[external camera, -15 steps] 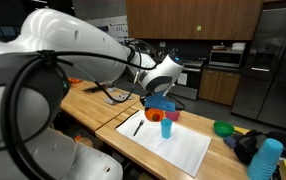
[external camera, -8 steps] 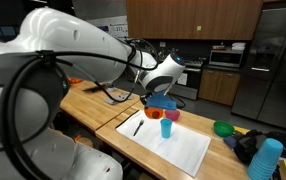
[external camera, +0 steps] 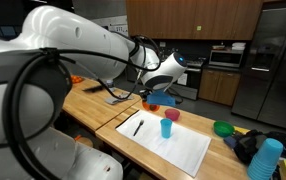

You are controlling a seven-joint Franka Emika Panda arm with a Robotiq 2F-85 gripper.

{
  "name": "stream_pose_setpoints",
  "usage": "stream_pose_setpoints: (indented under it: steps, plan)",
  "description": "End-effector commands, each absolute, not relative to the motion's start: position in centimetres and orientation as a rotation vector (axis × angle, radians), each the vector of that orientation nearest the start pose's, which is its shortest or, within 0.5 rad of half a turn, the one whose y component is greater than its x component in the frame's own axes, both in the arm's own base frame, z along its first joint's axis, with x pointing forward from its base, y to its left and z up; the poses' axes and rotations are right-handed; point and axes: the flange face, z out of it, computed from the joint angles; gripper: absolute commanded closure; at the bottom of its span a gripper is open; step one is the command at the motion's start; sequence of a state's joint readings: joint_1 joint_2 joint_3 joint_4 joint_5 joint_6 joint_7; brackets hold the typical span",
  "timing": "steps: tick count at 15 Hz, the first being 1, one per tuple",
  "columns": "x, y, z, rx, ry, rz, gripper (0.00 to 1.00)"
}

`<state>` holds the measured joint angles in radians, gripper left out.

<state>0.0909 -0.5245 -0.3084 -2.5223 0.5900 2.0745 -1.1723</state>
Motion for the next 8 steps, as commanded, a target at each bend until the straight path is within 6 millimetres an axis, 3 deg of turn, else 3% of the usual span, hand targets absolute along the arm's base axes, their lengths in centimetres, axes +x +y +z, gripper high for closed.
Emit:
stream_pose_setpoints:
  steps: [1, 8]
  plan:
    - [40.8, -6.1, 47.1, -2.347, -0.902, -0.637, 0.99]
    - [41.8, -7.5, 45.9, -2.330, -0.859, -0.641, 0.99]
